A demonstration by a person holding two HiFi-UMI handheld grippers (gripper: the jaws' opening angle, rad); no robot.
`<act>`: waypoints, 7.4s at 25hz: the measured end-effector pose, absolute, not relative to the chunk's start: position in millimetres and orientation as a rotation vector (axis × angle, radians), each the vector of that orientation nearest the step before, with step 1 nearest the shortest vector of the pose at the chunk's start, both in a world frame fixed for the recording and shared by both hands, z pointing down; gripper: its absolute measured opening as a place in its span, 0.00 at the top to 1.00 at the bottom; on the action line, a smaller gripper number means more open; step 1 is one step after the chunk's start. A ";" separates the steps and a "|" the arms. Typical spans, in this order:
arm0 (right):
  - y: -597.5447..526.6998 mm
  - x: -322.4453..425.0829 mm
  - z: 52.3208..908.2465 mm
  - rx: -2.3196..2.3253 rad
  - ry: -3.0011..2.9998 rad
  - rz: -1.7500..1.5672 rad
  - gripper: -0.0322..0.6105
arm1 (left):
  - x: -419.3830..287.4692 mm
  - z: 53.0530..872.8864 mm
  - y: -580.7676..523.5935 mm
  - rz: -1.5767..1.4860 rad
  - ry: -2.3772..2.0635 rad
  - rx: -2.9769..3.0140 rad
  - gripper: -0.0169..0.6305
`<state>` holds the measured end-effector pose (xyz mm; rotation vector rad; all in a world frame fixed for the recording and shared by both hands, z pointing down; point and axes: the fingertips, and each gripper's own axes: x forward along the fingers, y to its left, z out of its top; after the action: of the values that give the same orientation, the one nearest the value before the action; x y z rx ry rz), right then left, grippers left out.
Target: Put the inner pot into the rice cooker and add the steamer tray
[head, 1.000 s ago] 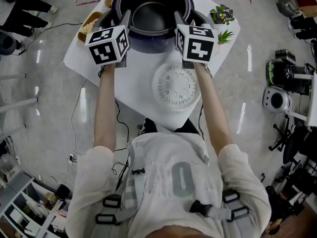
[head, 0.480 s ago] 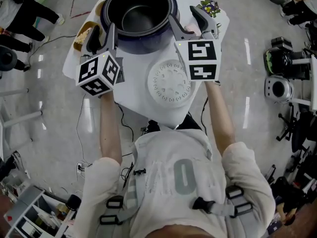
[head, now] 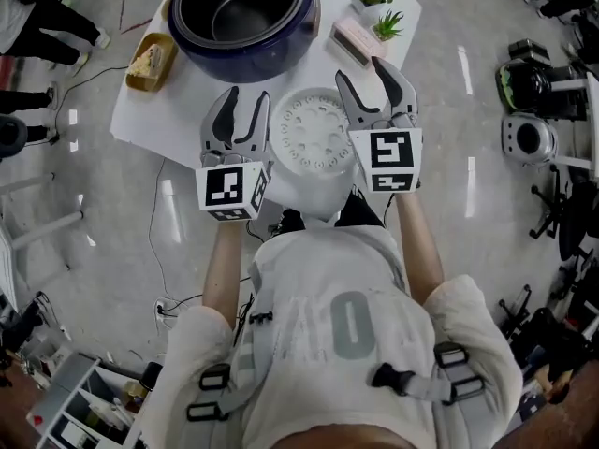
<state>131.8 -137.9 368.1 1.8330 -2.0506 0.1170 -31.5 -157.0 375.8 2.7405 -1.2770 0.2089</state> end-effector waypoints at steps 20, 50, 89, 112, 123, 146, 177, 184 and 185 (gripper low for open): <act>-29.2 153.8 553.3 1.776 -1.800 0.755 0.59 | -40.1 542.1 -86.4 0.739 -0.998 2.497 0.68; -47.6 149.7 531.7 1.851 -1.837 0.751 0.75 | -33.3 524.3 -92.8 0.654 -0.940 2.434 0.80; -190.5 96.3 252.2 1.823 -2.336 0.051 0.76 | -90.9 249.0 -200.5 0.231 -1.606 2.770 0.81; -308.2 97.2 321.4 1.595 -2.244 0.360 0.73 | -87.4 302.7 -319.5 0.556 -1.568 2.566 0.81; -324.3 93.2 350.4 1.547 -2.196 0.412 0.72 | -90.5 331.4 -335.9 0.623 -1.542 2.507 0.81; -331.1 94.4 370.9 1.556 -1.983 0.221 0.83 | -80.9 360.0 -343.7 0.739 -1.552 2.471 0.86; -182.7 65.5 174.1 1.844 -2.441 -0.377 0.94 | -52.4 153.6 -173.0 -0.184 -1.837 2.813 0.94; -143.0 56.3 224.8 1.866 -2.489 -0.214 0.94 | -89.1 206.3 -144.1 -0.130 -1.919 2.691 0.94; -139.9 56.4 235.3 1.868 -2.487 -0.176 0.94 | -95.0 214.2 -145.4 -0.112 -1.925 2.663 0.94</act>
<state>56.4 -139.9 235.3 1.8684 -2.4875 -0.1758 -95.0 -145.4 214.2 2.6625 -1.9247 -0.1118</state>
